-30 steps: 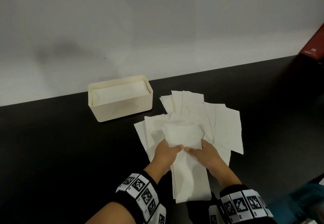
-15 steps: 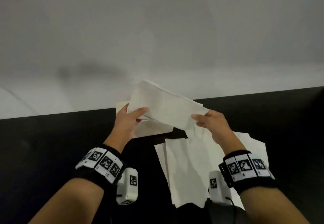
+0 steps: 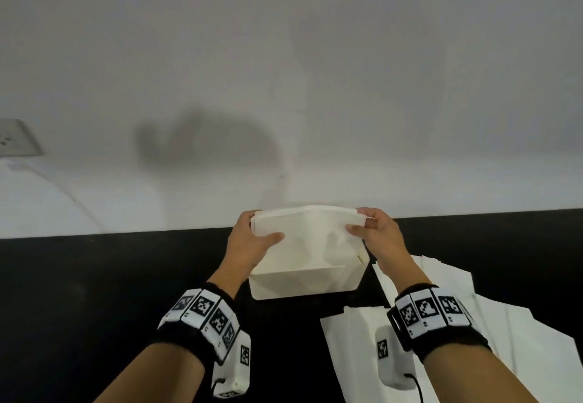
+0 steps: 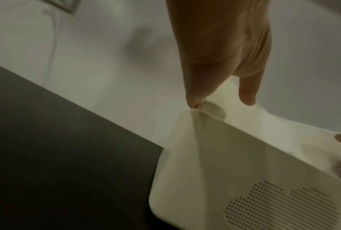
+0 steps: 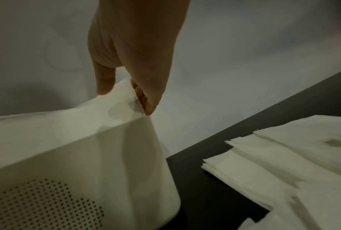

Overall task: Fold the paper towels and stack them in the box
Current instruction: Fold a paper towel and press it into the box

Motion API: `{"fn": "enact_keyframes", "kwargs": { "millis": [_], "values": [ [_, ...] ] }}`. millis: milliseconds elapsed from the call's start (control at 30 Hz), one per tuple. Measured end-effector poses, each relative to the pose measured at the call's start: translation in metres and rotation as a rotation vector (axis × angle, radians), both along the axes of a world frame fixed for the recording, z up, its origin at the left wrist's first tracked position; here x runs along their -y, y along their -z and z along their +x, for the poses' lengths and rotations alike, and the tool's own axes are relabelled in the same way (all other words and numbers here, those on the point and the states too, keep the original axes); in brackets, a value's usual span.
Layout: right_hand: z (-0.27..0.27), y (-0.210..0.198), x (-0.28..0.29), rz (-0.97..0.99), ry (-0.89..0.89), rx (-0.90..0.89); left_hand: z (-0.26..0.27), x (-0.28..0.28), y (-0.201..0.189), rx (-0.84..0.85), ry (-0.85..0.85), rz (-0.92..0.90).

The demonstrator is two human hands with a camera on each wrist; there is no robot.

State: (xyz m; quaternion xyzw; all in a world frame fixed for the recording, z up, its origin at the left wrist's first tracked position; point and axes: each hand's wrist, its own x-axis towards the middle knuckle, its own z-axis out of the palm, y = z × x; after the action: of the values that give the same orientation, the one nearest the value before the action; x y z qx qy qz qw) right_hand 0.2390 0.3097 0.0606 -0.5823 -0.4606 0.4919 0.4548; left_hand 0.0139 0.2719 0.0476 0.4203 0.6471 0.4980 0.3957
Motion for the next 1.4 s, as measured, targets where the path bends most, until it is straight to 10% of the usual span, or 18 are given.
{"fn": "enact_keyframes", "kwargs": {
  "millis": [700,1400],
  "values": [
    [-0.004,0.011,-0.012,0.031,-0.177,-0.179,0.0,-0.004,0.002,0.265,0.026,0.162],
    [0.001,0.008,-0.016,0.068,-0.187,0.004,-0.009,-0.006,-0.008,0.062,0.192,0.106]
  ]
}}
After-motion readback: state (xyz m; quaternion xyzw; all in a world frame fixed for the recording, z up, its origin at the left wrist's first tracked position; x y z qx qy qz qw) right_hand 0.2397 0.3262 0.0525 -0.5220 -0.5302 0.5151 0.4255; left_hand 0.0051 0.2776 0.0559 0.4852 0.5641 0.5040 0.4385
